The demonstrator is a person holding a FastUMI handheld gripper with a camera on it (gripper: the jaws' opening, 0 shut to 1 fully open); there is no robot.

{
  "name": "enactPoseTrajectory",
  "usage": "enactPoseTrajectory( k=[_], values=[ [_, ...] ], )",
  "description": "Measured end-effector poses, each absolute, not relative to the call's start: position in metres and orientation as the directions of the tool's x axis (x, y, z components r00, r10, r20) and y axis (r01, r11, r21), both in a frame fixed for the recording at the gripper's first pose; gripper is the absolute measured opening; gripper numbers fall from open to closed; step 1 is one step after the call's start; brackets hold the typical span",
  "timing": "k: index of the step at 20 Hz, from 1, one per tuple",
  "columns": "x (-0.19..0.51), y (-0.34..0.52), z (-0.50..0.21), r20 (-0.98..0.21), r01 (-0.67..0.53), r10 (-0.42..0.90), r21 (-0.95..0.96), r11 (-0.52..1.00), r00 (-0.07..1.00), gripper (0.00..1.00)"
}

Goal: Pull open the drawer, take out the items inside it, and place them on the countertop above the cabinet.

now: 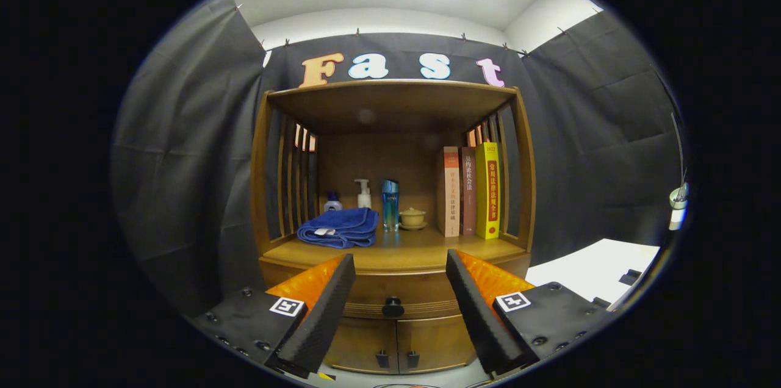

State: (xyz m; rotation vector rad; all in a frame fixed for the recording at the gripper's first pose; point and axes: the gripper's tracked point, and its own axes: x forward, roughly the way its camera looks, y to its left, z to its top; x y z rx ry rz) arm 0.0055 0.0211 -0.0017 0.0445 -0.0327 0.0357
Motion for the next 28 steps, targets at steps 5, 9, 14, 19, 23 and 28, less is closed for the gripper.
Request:
enactPoseTrajectory(
  k=[5,9,14,19,23,28],
  values=[
    [0.041,0.015,-0.002,0.068,-0.022,0.019,0.034,0.999,0.998,0.98],
    [0.079,0.023,-0.047,0.020,-0.034,0.034,-0.004,0.999,0.999,0.98],
    [0.099,0.038,-0.128,-0.068,-0.040,0.040,0.009,0.999,0.997,0.98],
    [0.115,0.033,-0.206,-0.158,-0.033,0.024,-0.050,0.998,0.987,0.96],
    [0.120,0.033,-0.226,-0.173,-0.036,0.026,-0.050,0.998,0.985,0.96],
    [0.130,0.033,-0.249,-0.224,-0.037,0.027,-0.039,0.999,0.974,0.75]
  ],
)
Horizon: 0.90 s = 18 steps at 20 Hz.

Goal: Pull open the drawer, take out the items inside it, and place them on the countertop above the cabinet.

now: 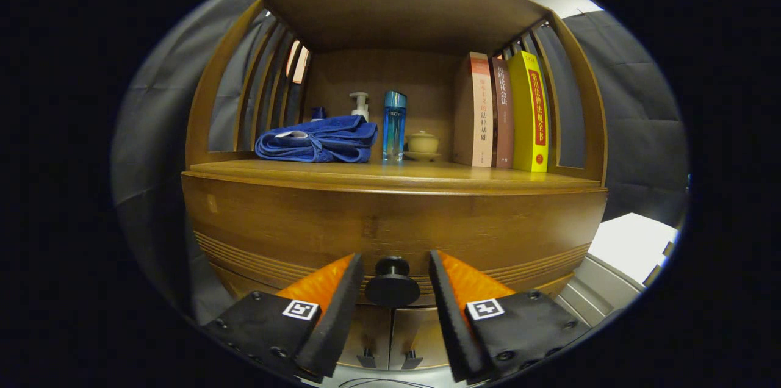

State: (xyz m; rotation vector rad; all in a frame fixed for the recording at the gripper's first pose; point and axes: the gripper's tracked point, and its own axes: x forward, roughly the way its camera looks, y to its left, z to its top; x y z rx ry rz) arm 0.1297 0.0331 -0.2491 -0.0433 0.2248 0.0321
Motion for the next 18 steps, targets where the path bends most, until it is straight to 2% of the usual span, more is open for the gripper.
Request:
enactPoseTrajectory(
  k=[1,2,5,11,18],
  values=[
    [0.128,0.034,-0.251,-0.235,-0.047,0.037,-0.035,0.998,0.971,0.69],
    [0.130,0.036,-0.250,-0.219,-0.045,0.036,-0.036,0.998,0.975,0.69],
    [0.128,0.037,-0.251,-0.211,-0.044,0.035,-0.036,0.998,0.977,0.55],
    [0.132,0.037,-0.253,-0.230,-0.051,0.043,-0.029,0.998,0.972,0.46],
    [0.119,0.035,-0.254,-0.234,-0.038,0.042,0.023,0.999,0.971,0.46]
  ],
)
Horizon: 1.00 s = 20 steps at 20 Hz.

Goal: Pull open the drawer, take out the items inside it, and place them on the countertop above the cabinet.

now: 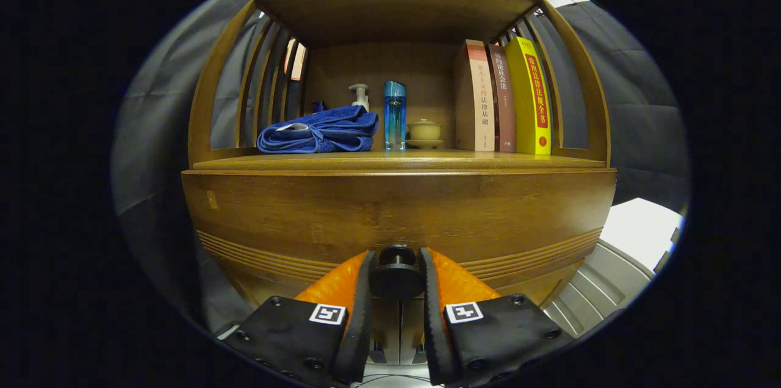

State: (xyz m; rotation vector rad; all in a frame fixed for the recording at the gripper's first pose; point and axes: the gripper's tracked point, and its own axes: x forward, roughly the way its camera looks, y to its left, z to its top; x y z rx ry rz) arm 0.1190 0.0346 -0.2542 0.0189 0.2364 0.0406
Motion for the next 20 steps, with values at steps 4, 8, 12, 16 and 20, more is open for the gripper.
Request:
enactPoseTrajectory(
  k=[4,8,12,16,20],
  values=[
    [0.112,0.035,-0.257,-0.250,-0.036,0.046,0.044,0.998,0.967,0.46],
    [0.099,0.035,-0.264,-0.277,-0.038,0.051,0.053,0.998,0.959,0.46],
    [0.051,0.018,-0.313,-0.375,0.034,0.027,0.154,0.988,0.927,0.09],
    [0.051,-0.003,-0.298,-0.323,0.046,-0.003,0.125,0.991,0.946,0.09],
    [0.063,0.028,-0.250,-0.205,-0.059,0.060,0.014,0.998,0.977,0.36]
  ],
)
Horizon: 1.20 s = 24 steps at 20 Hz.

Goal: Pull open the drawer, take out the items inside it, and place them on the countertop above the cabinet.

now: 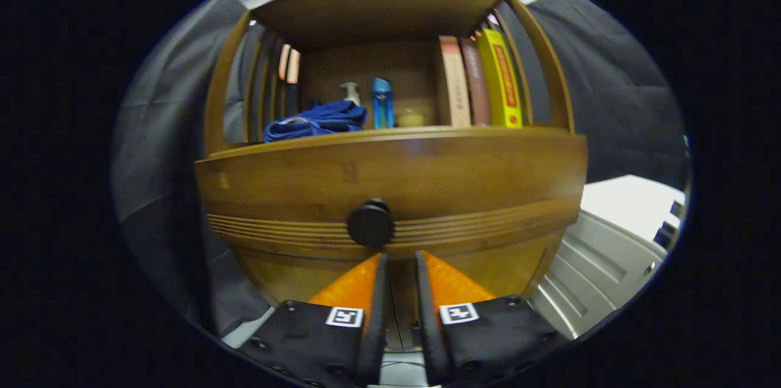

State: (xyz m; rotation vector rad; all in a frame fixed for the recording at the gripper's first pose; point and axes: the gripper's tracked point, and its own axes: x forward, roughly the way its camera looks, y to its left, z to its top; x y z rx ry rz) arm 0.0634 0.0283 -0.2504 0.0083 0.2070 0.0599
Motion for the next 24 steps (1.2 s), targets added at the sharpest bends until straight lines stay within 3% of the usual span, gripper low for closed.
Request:
enactPoseTrajectory(
  k=[3,5,11,20,22,24],
  values=[
    [0.076,0.045,-0.247,-0.205,-0.087,0.075,-0.051,0.995,0.976,0.62],
    [0.074,0.044,-0.245,-0.204,-0.071,0.057,-0.060,0.996,0.977,0.68],
    [0.075,0.027,-0.238,-0.191,-0.015,-0.004,-0.098,0.995,0.982,0.68],
    [0.108,0.038,-0.251,-0.225,-0.048,0.033,-0.060,0.997,0.974,0.51],
    [0.106,0.038,-0.253,-0.234,-0.060,0.041,-0.073,0.996,0.971,0.40],
    [0.103,0.039,-0.252,-0.243,-0.066,0.049,-0.060,0.996,0.969,0.36]
  ],
)
